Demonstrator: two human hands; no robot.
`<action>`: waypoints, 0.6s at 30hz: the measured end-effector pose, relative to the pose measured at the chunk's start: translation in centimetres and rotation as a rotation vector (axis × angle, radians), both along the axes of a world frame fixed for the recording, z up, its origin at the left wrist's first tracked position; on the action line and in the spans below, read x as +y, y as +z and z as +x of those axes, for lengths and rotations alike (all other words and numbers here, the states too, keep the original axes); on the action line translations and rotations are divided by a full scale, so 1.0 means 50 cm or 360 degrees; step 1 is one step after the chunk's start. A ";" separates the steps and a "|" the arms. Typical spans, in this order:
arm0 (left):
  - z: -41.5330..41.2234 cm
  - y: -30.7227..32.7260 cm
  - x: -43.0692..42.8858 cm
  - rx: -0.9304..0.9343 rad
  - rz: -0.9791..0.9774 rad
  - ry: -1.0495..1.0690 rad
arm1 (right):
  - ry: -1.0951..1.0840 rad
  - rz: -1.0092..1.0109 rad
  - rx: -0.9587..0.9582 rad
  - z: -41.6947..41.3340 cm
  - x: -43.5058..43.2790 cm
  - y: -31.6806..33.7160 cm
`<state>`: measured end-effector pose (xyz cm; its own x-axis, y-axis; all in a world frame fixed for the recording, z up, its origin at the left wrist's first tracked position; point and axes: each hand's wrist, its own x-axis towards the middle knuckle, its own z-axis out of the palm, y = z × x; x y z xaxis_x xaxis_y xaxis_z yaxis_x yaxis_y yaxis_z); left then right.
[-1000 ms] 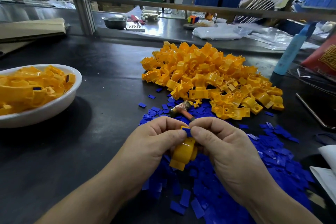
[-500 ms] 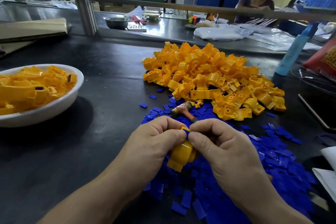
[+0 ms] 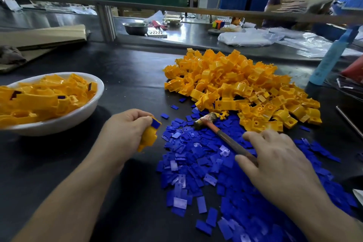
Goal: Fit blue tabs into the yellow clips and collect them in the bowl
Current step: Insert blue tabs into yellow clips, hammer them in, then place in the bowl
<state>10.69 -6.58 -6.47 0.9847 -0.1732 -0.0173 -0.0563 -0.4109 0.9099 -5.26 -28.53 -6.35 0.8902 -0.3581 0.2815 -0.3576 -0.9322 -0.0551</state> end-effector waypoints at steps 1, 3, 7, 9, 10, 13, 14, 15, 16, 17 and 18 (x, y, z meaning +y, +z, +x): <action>0.013 -0.011 0.006 -0.0058 0.0155 0.0029 | -0.0035 0.0004 0.0102 0.001 -0.005 -0.005; 0.027 -0.028 0.013 -0.0192 0.0542 0.0001 | -0.0018 0.0063 0.0188 0.004 -0.008 -0.012; 0.031 -0.030 0.014 -0.0287 0.1028 -0.0088 | 0.0027 0.0081 0.0167 0.007 -0.010 -0.021; 0.028 -0.018 0.020 -0.0266 0.1179 -0.0075 | 0.0032 0.0066 0.0161 0.007 -0.009 -0.020; 0.026 -0.014 0.023 -0.0267 0.1282 -0.0075 | 0.0034 0.0073 0.0161 0.006 -0.009 -0.018; 0.013 -0.005 0.027 -0.0315 0.1582 -0.0130 | 0.0059 0.0212 0.0143 0.004 -0.007 -0.002; 0.011 -0.005 0.026 -0.0330 0.1640 -0.0161 | 0.0068 0.0340 0.0122 0.004 -0.003 0.007; 0.010 -0.005 0.024 -0.0347 0.1670 -0.0185 | 0.0071 0.0499 0.0085 0.002 0.003 0.019; 0.010 -0.006 0.023 -0.0364 0.1677 -0.0204 | 0.0080 0.0663 0.0003 0.001 0.012 0.029; 0.010 -0.007 0.022 -0.0383 0.1669 -0.0226 | 0.0094 0.0818 -0.0102 -0.002 0.023 0.038; 0.008 -0.007 0.019 -0.0401 0.1657 -0.0255 | 0.0123 0.0957 -0.0190 -0.005 0.035 0.047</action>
